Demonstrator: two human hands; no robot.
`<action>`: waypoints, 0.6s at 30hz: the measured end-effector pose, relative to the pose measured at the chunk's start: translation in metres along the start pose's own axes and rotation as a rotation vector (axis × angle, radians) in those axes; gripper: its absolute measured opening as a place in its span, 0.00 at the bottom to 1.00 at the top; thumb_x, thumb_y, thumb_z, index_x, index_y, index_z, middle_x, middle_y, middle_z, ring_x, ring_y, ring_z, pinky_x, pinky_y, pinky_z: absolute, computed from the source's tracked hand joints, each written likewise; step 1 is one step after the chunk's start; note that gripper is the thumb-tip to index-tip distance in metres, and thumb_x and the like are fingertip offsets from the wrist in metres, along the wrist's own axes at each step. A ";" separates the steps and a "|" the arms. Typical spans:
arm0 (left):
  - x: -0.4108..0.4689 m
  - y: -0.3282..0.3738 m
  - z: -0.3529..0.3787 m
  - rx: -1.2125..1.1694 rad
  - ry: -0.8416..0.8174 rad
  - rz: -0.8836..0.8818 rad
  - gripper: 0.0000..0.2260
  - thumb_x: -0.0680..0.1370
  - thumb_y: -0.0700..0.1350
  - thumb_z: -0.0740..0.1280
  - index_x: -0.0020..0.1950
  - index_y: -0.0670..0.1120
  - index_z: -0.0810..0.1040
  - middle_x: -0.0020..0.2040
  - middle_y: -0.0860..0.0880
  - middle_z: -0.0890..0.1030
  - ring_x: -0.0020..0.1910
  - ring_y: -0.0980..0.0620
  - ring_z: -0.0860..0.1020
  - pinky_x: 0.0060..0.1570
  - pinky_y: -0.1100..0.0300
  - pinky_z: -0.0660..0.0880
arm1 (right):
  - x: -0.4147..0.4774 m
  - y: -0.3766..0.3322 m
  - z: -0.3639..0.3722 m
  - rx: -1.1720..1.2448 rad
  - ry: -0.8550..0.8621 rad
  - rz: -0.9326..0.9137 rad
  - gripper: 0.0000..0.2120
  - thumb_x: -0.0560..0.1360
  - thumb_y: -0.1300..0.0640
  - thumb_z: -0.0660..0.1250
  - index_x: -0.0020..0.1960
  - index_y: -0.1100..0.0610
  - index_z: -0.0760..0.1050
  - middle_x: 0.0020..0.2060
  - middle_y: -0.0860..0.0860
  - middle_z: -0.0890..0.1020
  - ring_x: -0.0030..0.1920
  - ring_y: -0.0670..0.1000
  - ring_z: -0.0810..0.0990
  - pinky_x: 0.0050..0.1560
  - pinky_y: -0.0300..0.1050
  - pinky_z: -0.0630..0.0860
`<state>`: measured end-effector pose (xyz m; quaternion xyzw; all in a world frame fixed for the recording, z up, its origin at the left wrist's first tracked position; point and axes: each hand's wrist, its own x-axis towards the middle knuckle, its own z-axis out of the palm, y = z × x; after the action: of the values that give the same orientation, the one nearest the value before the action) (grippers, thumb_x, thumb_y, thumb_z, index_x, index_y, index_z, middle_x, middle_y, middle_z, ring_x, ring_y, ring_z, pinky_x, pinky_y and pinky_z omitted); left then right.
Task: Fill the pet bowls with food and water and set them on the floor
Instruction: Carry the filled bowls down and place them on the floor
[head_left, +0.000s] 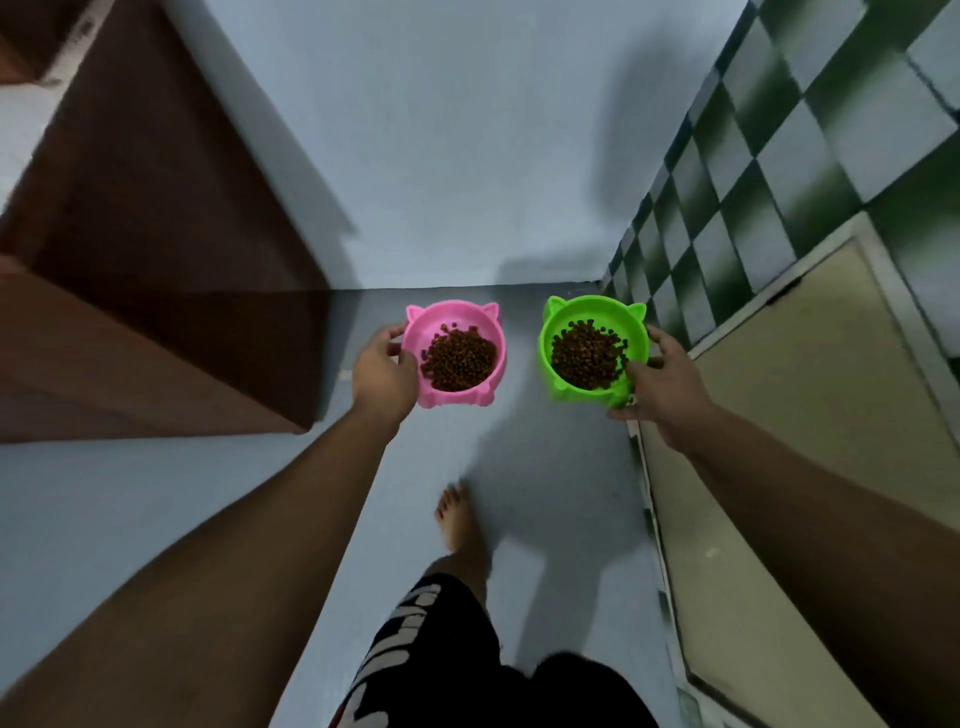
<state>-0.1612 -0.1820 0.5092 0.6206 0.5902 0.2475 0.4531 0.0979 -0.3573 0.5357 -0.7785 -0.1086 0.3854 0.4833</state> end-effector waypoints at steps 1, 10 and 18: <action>0.025 0.001 0.011 -0.006 -0.006 -0.021 0.14 0.81 0.37 0.64 0.65 0.45 0.80 0.53 0.47 0.83 0.49 0.48 0.82 0.44 0.60 0.78 | 0.024 -0.005 0.008 0.005 0.010 0.015 0.27 0.79 0.66 0.62 0.73 0.45 0.66 0.66 0.55 0.73 0.57 0.63 0.79 0.39 0.67 0.82; 0.225 -0.053 0.135 0.020 0.016 -0.133 0.13 0.82 0.39 0.66 0.65 0.49 0.79 0.55 0.49 0.81 0.48 0.49 0.82 0.36 0.57 0.79 | 0.258 0.009 0.090 0.006 0.017 0.147 0.28 0.80 0.67 0.61 0.73 0.44 0.65 0.66 0.55 0.71 0.57 0.61 0.78 0.39 0.63 0.83; 0.374 -0.202 0.285 0.030 0.037 -0.229 0.14 0.83 0.40 0.65 0.68 0.49 0.77 0.56 0.48 0.80 0.51 0.47 0.83 0.45 0.47 0.85 | 0.482 0.136 0.154 -0.103 -0.047 0.197 0.29 0.80 0.68 0.60 0.73 0.43 0.65 0.60 0.53 0.73 0.48 0.54 0.79 0.41 0.63 0.83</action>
<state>0.0435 0.0771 0.1186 0.5511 0.6690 0.1967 0.4583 0.2893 -0.0626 0.1468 -0.8001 -0.0624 0.4432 0.3994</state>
